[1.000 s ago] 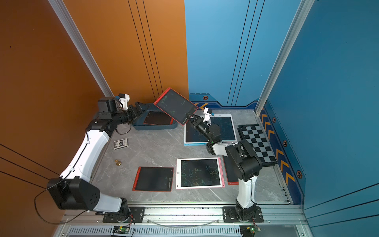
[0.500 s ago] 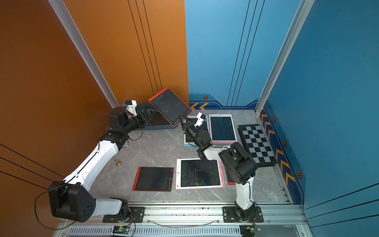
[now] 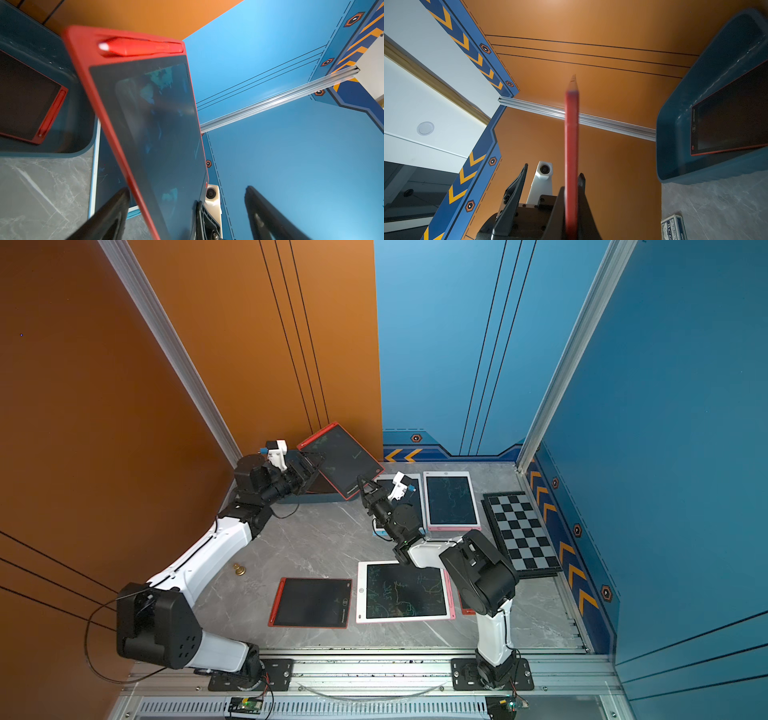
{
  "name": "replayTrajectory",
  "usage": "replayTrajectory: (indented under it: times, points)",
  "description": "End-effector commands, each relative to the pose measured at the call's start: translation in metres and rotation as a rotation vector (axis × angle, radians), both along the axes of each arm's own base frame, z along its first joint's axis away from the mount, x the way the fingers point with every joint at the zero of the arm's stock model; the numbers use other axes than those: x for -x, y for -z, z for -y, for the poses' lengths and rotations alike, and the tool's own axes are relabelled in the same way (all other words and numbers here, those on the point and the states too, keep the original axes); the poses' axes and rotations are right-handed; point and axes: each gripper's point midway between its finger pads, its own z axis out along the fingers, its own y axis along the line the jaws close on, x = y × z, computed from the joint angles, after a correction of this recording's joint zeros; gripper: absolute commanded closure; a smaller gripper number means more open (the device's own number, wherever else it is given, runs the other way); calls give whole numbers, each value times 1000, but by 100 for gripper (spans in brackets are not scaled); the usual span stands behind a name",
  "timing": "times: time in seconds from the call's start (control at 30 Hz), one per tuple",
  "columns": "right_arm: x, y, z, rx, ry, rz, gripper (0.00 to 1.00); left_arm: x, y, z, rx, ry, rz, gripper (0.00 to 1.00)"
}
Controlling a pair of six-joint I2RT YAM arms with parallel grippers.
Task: Take out the writing tablet from the storage box
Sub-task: Pick up the writing tablet from the storage box.
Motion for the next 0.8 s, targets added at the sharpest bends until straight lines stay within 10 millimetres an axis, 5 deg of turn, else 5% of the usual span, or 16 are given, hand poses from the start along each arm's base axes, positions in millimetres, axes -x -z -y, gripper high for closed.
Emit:
replayTrajectory:
  times: [0.0, 0.43, 0.77]
  points:
    - [1, -24, 2, -54, 20, 35, 95, 4, -16, 15, 19, 66, 53, 22]
    - [-4, -14, -2, -111, 13, 7, 95, 3, -18, 22, 24, 95, 55, 69]
    - [-6, -12, -6, -101, -10, -6, 95, 2, -23, 24, 25, 102, 67, 91]
